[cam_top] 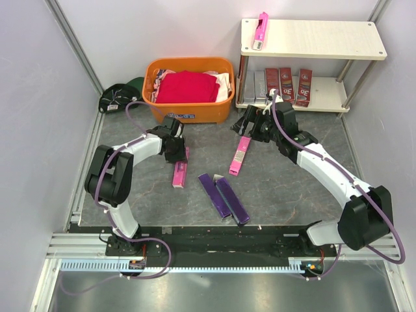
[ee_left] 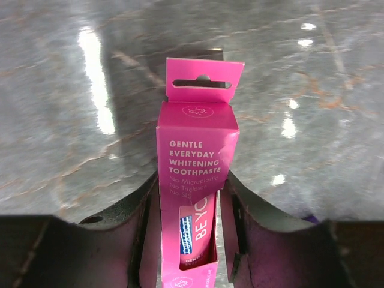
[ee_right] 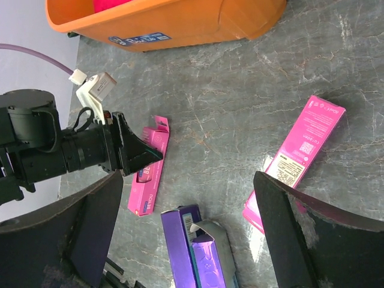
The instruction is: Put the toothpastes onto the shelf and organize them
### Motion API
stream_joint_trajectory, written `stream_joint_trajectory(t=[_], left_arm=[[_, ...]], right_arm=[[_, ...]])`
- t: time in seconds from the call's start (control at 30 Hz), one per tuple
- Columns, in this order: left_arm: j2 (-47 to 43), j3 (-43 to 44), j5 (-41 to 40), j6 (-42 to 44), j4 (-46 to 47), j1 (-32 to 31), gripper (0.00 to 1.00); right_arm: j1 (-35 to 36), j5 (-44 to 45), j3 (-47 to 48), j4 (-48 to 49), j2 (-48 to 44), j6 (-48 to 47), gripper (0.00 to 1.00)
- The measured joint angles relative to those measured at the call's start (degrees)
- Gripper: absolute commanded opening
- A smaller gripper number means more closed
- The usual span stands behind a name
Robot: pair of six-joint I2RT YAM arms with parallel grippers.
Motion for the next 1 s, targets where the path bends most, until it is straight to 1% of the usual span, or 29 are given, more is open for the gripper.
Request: stream_joint_trajectory(t=[0.13, 0.33, 0.53, 0.7, 0.73, 0.77, 0.93, 1.0], left_arm=[[0.2, 0.6, 4.3, -0.1, 0.5, -0.3, 0.3], [-0.3, 2.8, 9.6, -0.5, 1.3, -0.6, 0.29], [-4.5, 4.4, 14.6, -3.4, 3.3, -0.2, 0.28], [-8.0, 4.0, 20.9, -10.3, 10.7, 1.1, 0.28], [-8.9, 3.4, 22.9, -13.2, 14.3, 1.5, 0.28], [-9.2, 3.1, 23.5, -14.4, 15.7, 1.8, 0.28], [-10.6, -1.9, 28.0, -26.5, 29.7, 2.6, 0.28], [-10.6, -3.3, 29.0, -30.2, 33.1, 2.6, 0.28]], right_arm=[[0.0, 0.0, 0.0, -0.3, 0.1, -0.2, 0.98], [0.0, -0.4, 0.0, -0.4, 0.2, -0.7, 0.98], [0.4, -0.5, 0.0, -0.3, 0.1, -1.5, 0.98], [3.2, 1.1, 0.0, -1.1, -0.1, -2.4, 0.98], [4.3, 1.5, 0.0, -1.2, -0.2, -2.5, 0.98], [5.2, 1.7, 0.0, -1.3, -0.3, -2.6, 0.98], [9.7, 3.1, 0.6, -1.6, -0.4, -2.5, 0.98], [11.6, 3.7, 1.1, -1.6, -0.4, -2.5, 0.98]])
